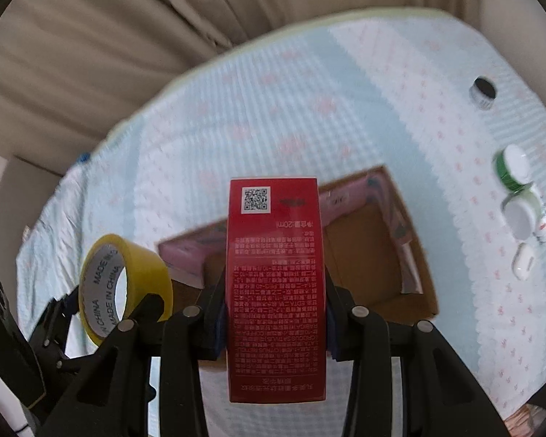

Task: Organize rigid objects
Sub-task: 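Carry the tape roll and red box into the cardboard box and release both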

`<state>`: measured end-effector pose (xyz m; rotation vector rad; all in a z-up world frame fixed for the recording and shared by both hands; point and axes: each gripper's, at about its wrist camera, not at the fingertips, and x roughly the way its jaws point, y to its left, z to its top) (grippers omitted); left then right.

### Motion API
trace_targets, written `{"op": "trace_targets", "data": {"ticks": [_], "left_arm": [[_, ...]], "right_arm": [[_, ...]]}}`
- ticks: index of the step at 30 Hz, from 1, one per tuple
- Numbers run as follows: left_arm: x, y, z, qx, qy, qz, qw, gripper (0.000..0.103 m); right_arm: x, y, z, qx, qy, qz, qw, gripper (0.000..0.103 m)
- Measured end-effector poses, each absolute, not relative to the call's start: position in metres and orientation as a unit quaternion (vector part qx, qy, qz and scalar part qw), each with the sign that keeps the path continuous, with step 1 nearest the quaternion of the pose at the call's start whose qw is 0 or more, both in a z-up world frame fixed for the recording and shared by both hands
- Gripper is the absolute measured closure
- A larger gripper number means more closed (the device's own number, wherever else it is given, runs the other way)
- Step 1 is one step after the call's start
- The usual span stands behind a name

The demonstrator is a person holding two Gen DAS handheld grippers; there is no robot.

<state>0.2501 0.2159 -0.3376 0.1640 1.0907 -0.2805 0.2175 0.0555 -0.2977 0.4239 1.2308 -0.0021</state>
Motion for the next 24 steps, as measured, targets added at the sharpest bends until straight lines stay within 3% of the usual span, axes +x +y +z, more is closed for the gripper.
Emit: {"op": "trace_targets", "data": {"ticks": [9, 21, 22, 23, 24], "left_arm": [[0.281, 0.185, -0.432, 0.121, 0.599, -0.157, 0.776, 0.006], [0.291, 0.174, -0.445, 0.142, 0.611, -0.156, 0.763, 0.005], [0.291, 0.173, -0.445, 0.140, 0.613, -0.153, 0.763, 0.000], [0.290, 0.174, -0.443, 0.137, 0.611, -0.150, 0.765, 0.000], [0.289, 0.174, -0.441, 0.135, 0.612, -0.148, 0.765, 0.000]], "right_arm": [[0.236, 0.033, -0.392, 0.206, 0.633, -0.008, 0.746, 0.065], [0.248, 0.027, -0.415, 0.181, 0.651, 0.010, 0.737, 0.065], [0.249, 0.028, -0.415, 0.175, 0.651, 0.010, 0.738, 0.063], [0.249, 0.030, -0.412, 0.160, 0.646, 0.006, 0.746, 0.048], [0.249, 0.033, -0.410, 0.153, 0.639, 0.004, 0.754, 0.021]]}}
